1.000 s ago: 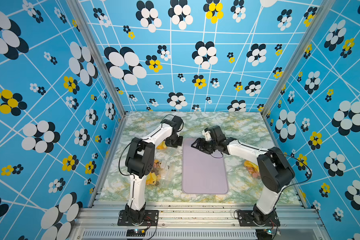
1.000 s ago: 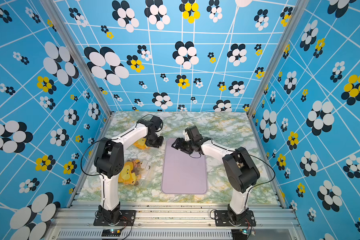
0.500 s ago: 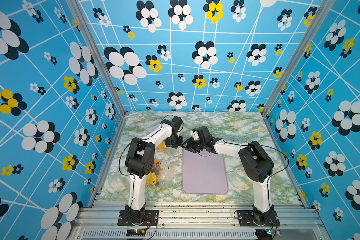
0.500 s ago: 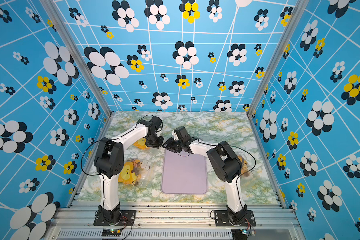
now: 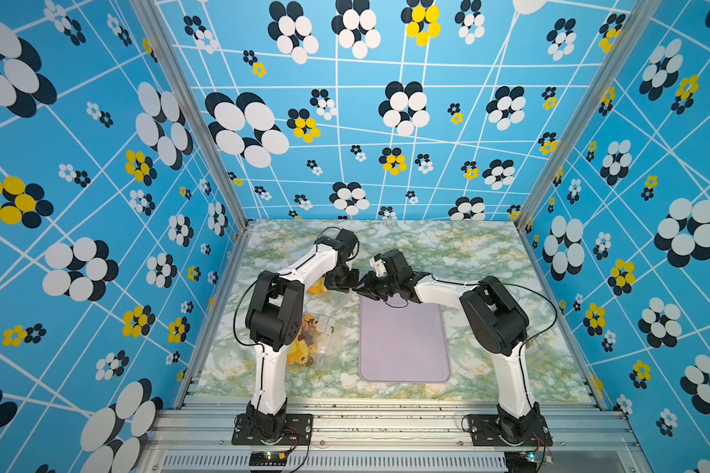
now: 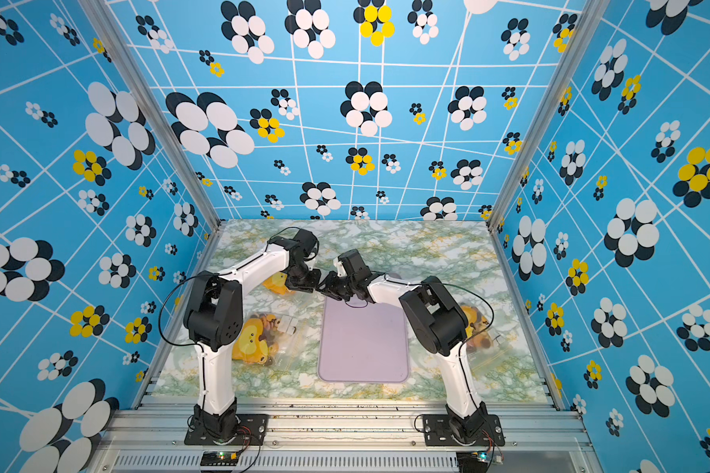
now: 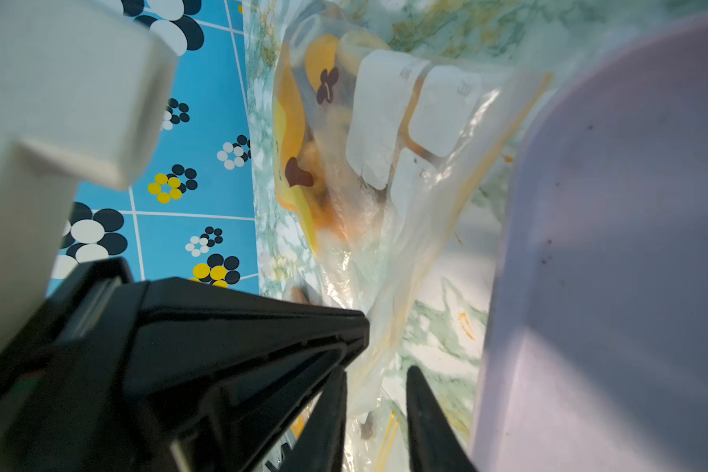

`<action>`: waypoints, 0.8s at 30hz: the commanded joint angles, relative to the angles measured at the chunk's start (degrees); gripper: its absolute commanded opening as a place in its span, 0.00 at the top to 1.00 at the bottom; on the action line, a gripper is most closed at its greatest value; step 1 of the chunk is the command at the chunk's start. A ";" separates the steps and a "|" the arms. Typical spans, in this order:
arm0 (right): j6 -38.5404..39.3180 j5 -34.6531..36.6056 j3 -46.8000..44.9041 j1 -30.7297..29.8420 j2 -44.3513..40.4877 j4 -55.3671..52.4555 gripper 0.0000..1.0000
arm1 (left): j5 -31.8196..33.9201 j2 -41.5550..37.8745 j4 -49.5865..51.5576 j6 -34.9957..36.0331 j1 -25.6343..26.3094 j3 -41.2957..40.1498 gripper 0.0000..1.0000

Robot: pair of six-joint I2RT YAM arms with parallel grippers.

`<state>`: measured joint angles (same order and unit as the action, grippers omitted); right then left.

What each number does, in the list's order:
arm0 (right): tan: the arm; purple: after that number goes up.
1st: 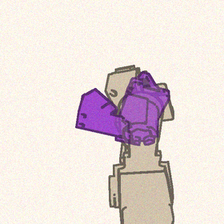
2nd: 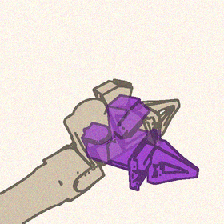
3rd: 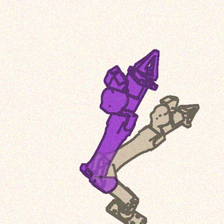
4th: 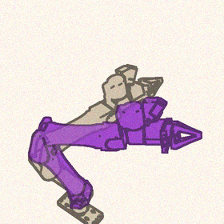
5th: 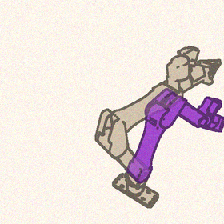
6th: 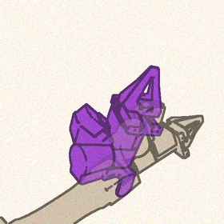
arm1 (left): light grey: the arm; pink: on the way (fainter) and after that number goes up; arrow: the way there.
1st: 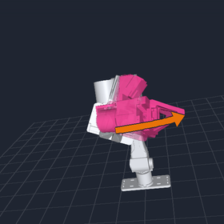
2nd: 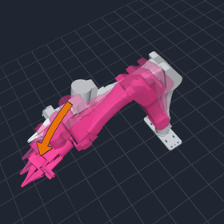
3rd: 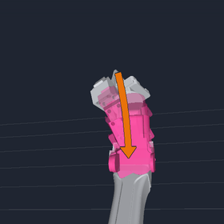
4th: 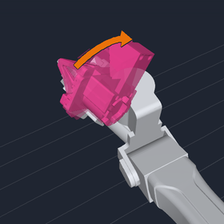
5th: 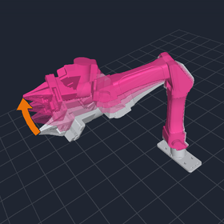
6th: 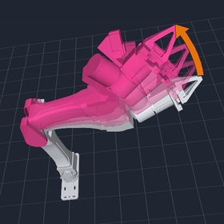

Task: Pour cookies out of the ziploc bag
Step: Open the ziploc bag at the center of the board.

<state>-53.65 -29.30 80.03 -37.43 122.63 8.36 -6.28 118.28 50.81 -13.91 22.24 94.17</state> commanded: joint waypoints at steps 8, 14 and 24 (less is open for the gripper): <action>-0.05 -0.58 4.82 -0.91 4.87 -1.15 0.77 | -1.48 -2.46 0.55 -0.01 -0.71 -0.66 1.00; 0.48 -0.32 5.27 -0.98 5.47 -2.30 0.81 | -1.45 -2.68 0.53 -0.16 -1.13 -0.49 1.00; -0.07 -0.36 5.89 -0.98 6.70 -0.92 0.89 | -1.99 -3.05 0.91 -0.11 -1.18 -0.72 1.00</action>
<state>-53.65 -29.30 84.12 -37.87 127.44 7.44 -7.75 117.75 50.81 -13.91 21.58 94.17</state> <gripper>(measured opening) 0.123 0.047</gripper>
